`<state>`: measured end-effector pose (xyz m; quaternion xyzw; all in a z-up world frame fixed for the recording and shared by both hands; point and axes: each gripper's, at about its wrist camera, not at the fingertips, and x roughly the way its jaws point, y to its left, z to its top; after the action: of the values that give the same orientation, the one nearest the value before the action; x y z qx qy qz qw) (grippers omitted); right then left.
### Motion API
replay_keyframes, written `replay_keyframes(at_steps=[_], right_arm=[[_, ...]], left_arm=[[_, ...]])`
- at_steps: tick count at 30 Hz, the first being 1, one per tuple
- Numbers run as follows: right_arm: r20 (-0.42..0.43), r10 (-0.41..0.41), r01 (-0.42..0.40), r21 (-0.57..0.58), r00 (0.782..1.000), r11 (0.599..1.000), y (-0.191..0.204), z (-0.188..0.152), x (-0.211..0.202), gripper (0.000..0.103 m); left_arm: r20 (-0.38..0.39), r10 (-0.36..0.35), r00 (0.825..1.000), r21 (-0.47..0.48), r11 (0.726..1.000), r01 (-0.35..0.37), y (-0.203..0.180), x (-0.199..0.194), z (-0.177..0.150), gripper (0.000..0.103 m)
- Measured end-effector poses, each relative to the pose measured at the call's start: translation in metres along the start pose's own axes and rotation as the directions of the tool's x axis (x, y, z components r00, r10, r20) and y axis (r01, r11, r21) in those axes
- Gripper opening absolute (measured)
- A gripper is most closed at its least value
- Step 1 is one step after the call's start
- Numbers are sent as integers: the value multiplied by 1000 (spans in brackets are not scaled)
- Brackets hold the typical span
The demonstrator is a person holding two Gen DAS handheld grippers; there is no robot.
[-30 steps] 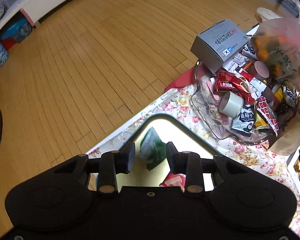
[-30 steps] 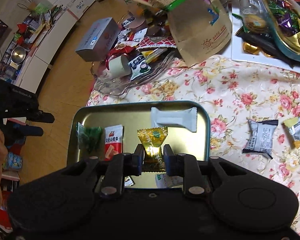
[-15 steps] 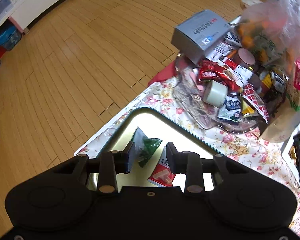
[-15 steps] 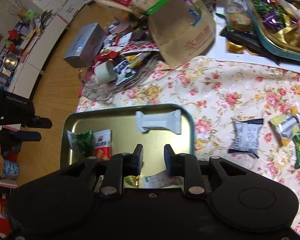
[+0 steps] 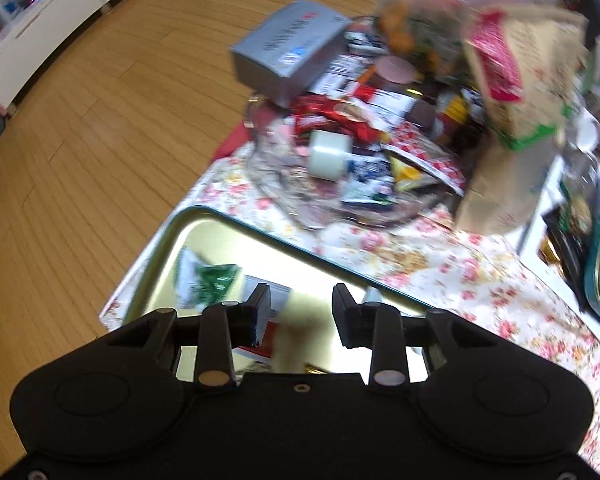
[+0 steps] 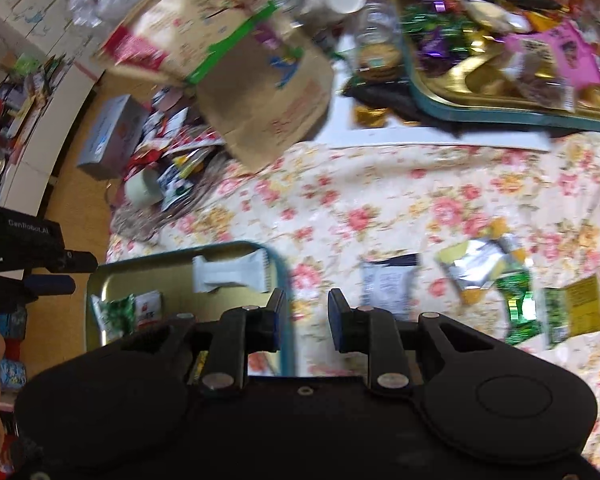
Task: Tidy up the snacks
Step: 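Move both open tools back over the remaining snacks on the tablecloth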
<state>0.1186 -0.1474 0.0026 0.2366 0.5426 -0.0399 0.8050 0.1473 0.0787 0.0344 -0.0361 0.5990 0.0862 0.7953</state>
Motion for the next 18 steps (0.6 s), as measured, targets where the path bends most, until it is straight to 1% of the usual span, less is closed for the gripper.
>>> replay_keyframes(at_steps=[7, 13, 18], right_arm=[[13, -49, 48, 58, 999, 997, -46, 8, -15, 26], [14, -84, 82, 97, 996, 992, -84, 9, -28, 26], [14, -116, 113, 126, 993, 986, -119, 5, -40, 26]], left_arm=[[-19, -35, 999, 135, 990, 37, -67, -1, -16, 43], [-42, -75, 996, 232, 969, 83, -125, -3, -39, 43], [-55, -94, 994, 289, 951, 106, -166, -4, -56, 43]])
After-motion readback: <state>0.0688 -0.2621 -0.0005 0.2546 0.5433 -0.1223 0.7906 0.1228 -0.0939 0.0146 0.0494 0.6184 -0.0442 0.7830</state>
